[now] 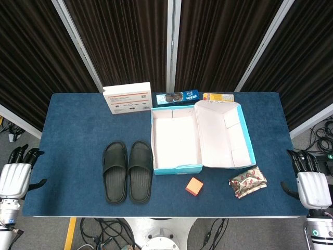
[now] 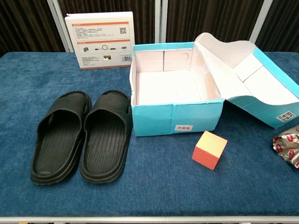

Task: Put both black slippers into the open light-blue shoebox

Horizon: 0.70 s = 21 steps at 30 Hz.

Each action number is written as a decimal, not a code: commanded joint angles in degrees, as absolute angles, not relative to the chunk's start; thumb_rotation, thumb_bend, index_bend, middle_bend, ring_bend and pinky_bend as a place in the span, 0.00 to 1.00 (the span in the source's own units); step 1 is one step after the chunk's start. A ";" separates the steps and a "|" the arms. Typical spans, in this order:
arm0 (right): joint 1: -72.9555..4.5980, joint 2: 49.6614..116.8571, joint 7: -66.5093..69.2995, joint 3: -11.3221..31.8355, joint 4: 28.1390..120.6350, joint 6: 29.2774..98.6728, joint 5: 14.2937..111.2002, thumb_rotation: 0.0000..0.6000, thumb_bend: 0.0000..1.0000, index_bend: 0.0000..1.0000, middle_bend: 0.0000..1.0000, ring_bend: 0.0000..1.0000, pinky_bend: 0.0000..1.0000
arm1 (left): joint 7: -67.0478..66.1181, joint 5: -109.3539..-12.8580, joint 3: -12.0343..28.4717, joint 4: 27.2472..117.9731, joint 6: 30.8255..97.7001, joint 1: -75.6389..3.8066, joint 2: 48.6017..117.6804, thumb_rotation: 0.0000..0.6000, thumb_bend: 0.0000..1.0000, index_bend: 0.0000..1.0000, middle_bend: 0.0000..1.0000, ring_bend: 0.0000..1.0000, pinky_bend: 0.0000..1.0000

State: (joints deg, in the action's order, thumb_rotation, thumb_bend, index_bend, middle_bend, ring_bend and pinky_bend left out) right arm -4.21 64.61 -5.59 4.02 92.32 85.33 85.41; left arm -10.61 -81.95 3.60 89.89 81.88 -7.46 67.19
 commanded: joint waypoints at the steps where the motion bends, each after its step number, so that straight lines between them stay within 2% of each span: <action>1: -4.27 64.52 -5.47 4.06 92.41 85.19 85.33 1.00 0.09 0.05 0.13 0.00 0.08 | -10.77 -81.82 3.55 89.85 81.58 -7.60 67.34 1.00 0.00 0.23 0.18 0.06 0.10; 16: -3.77 63.55 -3.41 4.14 92.06 86.75 86.49 1.00 0.10 0.05 0.13 0.00 0.08 | -8.26 -82.23 5.23 91.22 78.59 -10.94 66.48 1.00 0.00 0.23 0.18 0.06 0.10; 19: -3.81 62.98 -3.48 4.28 92.25 87.25 87.12 1.00 0.10 0.05 0.13 0.00 0.08 | -7.77 -81.83 6.39 92.03 76.01 -13.23 65.95 1.00 0.00 0.23 0.18 0.09 0.11; 21: -3.94 62.48 -3.63 4.43 92.49 87.27 87.25 1.00 0.10 0.05 0.13 0.00 0.08 | -7.31 -81.59 7.42 92.98 73.68 -15.32 65.32 1.00 0.00 0.23 0.18 0.16 0.15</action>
State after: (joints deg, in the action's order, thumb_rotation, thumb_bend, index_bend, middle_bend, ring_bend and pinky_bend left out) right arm -3.89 62.58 -3.58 4.37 92.40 87.25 87.20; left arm -7.81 -81.90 6.44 92.14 75.38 -13.72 65.89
